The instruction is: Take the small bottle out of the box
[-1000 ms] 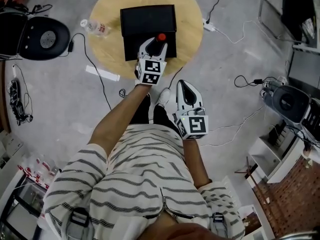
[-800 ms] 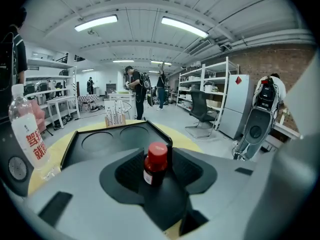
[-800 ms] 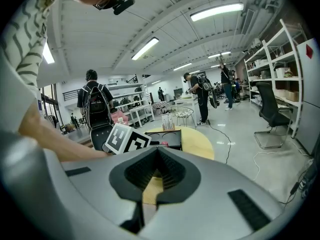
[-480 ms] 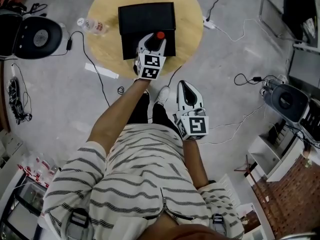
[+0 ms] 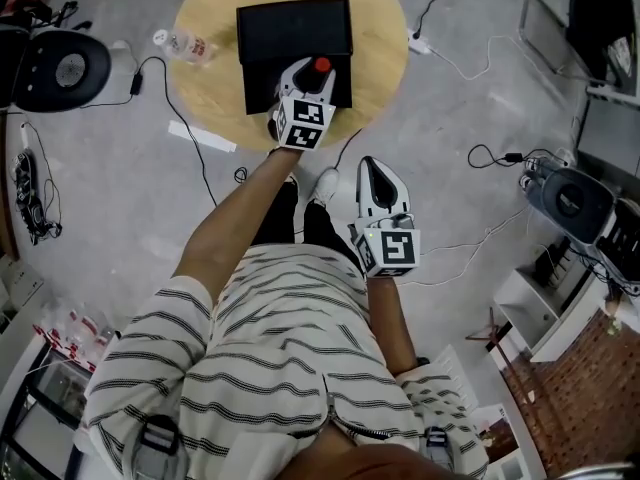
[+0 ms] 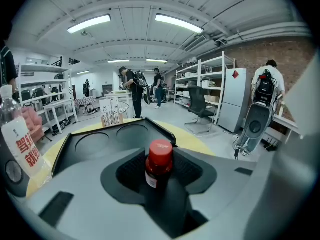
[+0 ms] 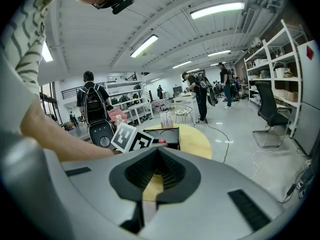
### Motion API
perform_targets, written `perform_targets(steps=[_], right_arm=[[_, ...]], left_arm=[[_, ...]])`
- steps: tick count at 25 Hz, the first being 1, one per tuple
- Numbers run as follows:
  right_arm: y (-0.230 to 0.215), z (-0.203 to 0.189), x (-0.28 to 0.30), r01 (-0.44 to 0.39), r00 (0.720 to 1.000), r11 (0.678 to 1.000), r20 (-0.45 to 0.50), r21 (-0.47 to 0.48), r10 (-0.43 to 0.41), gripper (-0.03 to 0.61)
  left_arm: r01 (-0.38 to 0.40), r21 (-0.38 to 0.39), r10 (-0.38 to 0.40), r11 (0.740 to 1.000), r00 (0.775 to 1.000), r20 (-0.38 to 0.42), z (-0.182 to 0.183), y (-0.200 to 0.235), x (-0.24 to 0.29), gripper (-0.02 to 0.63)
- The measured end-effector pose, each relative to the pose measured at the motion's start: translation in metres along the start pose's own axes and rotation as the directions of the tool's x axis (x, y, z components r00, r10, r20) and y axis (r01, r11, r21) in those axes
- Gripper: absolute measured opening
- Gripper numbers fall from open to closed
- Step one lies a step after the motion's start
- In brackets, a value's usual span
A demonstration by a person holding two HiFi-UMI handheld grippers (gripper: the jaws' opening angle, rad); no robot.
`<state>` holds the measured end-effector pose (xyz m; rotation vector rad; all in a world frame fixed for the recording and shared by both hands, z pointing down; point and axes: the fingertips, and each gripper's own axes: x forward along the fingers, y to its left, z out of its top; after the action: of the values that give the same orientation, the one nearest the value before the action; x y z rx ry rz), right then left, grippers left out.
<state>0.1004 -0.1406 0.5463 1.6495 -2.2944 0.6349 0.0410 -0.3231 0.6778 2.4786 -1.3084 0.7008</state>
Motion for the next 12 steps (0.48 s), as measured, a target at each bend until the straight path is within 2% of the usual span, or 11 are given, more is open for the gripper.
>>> perform_targets(steps=[4, 12], right_arm=[[-0.0021, 0.0014, -0.0019, 0.005, 1.000, 1.000, 0.001, -0.006, -0.005, 0.018], [-0.0019, -0.0010, -0.0056, 0.010, 1.000, 1.000, 0.006, -0.002, -0.010, 0.018]], left_arm=[[0.002, 0.028, -0.002, 1.000, 1.000, 0.001, 0.0025, -0.0040, 0.0036, 0.161], [0.008, 0.024, -0.008, 1.000, 1.000, 0.002, 0.0025, -0.0033, 0.0007, 0.150]])
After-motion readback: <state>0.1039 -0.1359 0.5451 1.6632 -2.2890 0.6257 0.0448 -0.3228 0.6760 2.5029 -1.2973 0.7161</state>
